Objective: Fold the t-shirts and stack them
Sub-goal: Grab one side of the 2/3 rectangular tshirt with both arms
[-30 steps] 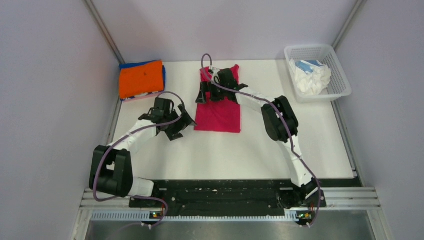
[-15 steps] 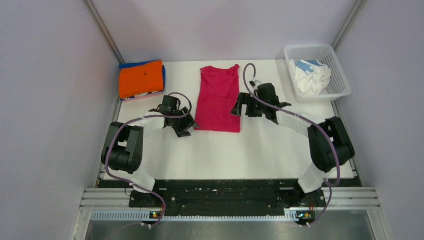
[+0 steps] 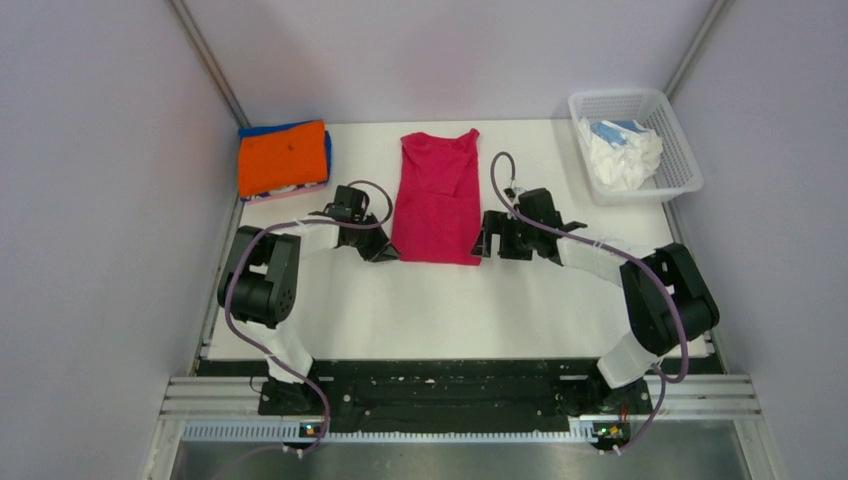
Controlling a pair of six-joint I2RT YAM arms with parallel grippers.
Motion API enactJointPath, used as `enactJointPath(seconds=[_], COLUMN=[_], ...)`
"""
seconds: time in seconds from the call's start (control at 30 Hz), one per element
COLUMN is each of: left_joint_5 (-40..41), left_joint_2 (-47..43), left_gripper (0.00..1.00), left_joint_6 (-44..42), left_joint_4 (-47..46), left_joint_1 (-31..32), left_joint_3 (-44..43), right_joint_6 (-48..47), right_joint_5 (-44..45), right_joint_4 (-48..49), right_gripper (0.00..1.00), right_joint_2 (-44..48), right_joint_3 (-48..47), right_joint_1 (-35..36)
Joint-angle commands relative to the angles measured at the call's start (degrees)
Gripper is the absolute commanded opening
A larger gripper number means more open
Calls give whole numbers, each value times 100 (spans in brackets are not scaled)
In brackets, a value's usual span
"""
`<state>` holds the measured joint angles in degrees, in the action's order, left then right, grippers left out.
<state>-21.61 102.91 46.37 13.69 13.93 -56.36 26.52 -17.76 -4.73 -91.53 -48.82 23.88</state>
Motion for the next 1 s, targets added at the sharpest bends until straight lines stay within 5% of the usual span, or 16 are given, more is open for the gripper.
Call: enactJointPath(seconds=[0.0, 0.33, 0.57, 0.77, 0.97], left_joint_5=[461, 578, 668, 759, 1343], left_joint_2=[332, -25, -157, -326, -1551], left_gripper=[0, 0, 0, 0, 0], left_joint_6=[-65, 56, 222, 258, 176], left_joint_4=[192, 17, -95, -16, 540], left_joint_1=[13, 22, 97, 186, 565], left_joint_3=[-227, 245, 465, 550, 1122], right_joint_6=[116, 104, 64, 125, -243], right_joint_5=[-76, -389, -237, -82, -1103], right_joint_4=[158, 130, -31, 85, -612], right_gripper=[82, 47, 40, 0, 0], right_joint_2=[-332, -1011, -1150, -1085, -312], right_joint_3=[-135, -554, -529, -505, -230], right_joint_1=[68, 324, 485, 486, 517])
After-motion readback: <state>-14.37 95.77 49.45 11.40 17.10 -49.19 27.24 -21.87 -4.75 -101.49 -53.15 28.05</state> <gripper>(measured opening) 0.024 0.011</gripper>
